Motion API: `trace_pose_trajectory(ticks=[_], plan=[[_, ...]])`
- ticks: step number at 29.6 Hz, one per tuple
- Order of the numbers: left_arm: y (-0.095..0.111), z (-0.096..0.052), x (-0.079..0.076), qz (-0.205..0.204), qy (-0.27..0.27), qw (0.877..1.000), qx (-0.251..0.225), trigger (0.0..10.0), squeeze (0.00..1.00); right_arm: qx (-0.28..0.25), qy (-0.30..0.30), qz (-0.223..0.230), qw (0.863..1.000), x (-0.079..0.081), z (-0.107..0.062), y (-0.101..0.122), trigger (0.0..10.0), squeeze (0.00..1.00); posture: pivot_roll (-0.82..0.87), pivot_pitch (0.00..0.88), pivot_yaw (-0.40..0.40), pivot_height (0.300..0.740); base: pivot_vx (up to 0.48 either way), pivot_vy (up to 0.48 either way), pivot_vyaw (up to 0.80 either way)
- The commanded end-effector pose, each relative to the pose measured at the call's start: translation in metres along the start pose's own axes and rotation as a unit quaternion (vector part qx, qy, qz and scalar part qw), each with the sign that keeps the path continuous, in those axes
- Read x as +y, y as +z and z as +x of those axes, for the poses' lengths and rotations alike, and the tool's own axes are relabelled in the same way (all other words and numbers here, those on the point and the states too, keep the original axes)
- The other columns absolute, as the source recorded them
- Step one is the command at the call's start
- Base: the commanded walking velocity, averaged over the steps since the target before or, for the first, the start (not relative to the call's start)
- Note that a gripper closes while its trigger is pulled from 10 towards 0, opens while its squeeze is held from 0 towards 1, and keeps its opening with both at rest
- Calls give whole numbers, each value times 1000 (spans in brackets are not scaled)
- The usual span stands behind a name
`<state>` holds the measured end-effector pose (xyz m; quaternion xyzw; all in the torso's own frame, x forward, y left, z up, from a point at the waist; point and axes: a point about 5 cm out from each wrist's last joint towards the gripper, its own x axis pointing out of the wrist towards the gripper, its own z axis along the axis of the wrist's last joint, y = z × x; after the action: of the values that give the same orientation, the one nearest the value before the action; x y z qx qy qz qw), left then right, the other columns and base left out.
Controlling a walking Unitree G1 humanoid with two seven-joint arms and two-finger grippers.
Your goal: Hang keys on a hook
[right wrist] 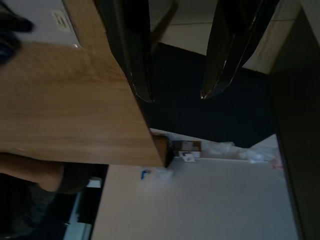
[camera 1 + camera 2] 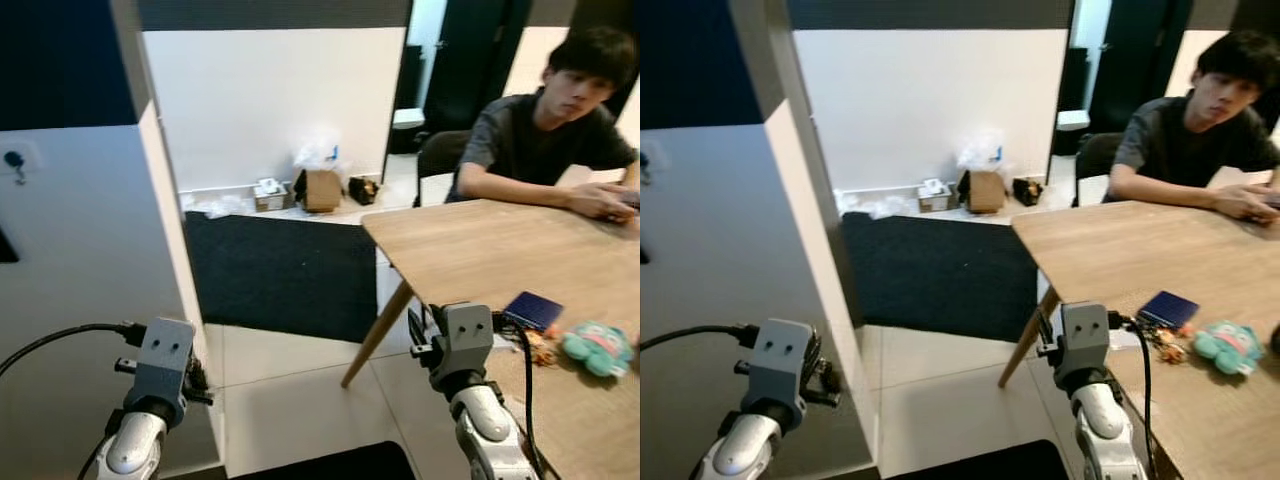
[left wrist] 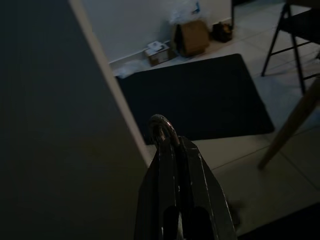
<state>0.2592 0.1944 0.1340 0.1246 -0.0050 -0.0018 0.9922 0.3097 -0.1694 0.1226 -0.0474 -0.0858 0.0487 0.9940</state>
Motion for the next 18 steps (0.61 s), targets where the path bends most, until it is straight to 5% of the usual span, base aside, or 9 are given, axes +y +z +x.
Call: trace_pose_trajectory(ticks=[1,18], plan=[[-1,-1,3,3,7,1000,4,10000,0,11,2,6,1000,3,-3,-4,10000,0,116,54,-16,740,0,0,0],[0,-2,4,-6,12,1000,3,10000,0,14,4,6,1000,3,-3,-6,10000,0,119,58,-19,740,0,0,0]])
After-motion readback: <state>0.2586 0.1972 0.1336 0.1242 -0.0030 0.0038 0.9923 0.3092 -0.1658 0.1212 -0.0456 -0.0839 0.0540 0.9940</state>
